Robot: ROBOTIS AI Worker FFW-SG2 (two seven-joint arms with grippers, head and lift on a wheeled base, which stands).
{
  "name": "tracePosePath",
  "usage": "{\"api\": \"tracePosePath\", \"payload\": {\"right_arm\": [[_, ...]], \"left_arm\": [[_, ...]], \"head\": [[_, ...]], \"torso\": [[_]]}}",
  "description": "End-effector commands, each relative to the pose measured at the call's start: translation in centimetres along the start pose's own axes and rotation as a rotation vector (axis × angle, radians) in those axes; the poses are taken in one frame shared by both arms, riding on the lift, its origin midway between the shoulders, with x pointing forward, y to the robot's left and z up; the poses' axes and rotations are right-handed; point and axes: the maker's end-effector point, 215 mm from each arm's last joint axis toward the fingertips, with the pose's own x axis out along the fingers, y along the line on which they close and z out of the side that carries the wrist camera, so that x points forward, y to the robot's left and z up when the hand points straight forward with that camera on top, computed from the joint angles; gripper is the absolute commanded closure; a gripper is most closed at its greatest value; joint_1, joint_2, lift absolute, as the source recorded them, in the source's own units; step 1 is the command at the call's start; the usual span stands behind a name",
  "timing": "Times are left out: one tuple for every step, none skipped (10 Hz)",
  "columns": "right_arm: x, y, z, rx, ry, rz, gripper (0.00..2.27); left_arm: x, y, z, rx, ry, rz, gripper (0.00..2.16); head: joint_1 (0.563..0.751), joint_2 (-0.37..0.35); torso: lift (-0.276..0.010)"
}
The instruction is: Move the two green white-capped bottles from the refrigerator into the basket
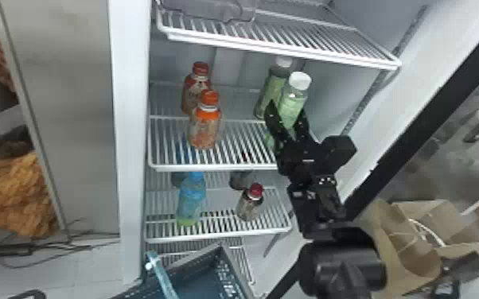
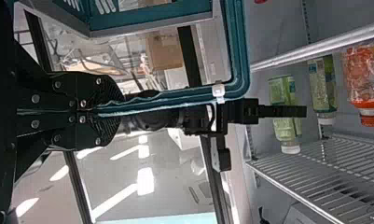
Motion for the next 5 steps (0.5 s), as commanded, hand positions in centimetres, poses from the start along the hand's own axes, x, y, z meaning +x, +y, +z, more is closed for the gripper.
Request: {"api": "tracePosePath", "payload": {"right_arm": [[-2.1,2.6,1.3,0.041,0.011,0.048,0.82],[-3.8,3.5,2.5,0.045,0.019,0.069,0.82],[-5.6,4.5,2.6,0.084,0.049,0.09,0.82],[-7.4,5.0,2.8,0.121,0.069,0.098,0.82],[-9.0,5.8,3.2,0.15,0.089,0.11,0.82]], "left_arm": [[0.0,0.0,0.1,0.001,-0.004,0.001,1.2],[-0.1,0.0,0.1,0.001,-0.003,0.001,1.2],[-0.1,0.1,0.0,-0.001,-0.003,0.003,1.2],[-0.1,0.1,0.0,-0.001,-0.003,0.003,1.2],[-0.1,0.1,0.0,-0.001,-0.003,0.003,1.2]], "head": [[0.695,-0.35],[0.695,-0.35],[0.695,-0.35],[0.695,-0.35],[0.695,-0.35]], "torso": [[-0.004],[-0.004],[-0.004],[-0.004],[-0.004]]}}
